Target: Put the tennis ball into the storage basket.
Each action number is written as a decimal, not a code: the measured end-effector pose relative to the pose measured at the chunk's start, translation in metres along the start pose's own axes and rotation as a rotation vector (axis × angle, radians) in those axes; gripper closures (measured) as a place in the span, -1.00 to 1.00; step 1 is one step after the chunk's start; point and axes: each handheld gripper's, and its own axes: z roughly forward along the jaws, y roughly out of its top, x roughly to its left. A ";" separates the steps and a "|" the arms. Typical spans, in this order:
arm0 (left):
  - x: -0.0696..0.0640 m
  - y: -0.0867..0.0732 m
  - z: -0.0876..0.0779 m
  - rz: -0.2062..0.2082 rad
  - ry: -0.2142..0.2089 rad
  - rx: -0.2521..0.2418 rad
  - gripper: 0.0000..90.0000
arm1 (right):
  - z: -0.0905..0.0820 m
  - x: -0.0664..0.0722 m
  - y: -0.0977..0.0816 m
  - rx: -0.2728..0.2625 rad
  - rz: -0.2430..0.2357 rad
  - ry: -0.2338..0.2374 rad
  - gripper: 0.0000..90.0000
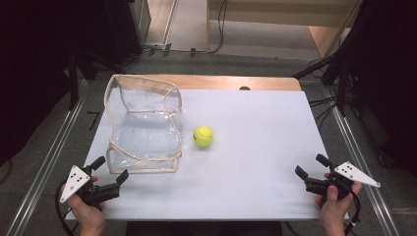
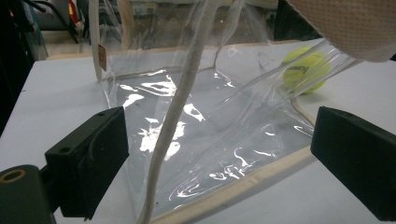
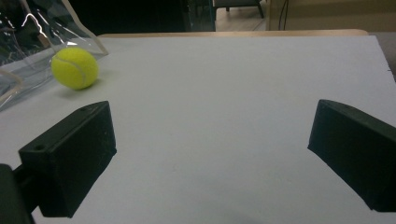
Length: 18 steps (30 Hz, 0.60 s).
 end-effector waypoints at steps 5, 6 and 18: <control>0.000 0.000 -0.002 0.003 0.010 -0.010 -0.90 | 0.001 -0.001 0.001 -0.002 0.002 0.012 -1.00; 0.000 0.000 -0.002 0.003 0.010 -0.010 -0.90 | 0.001 -0.001 0.002 0.002 0.001 0.012 -1.00; -0.001 -0.001 0.000 -0.002 0.011 -0.003 -0.90 | 0.010 0.016 0.020 0.049 -0.032 0.100 -1.00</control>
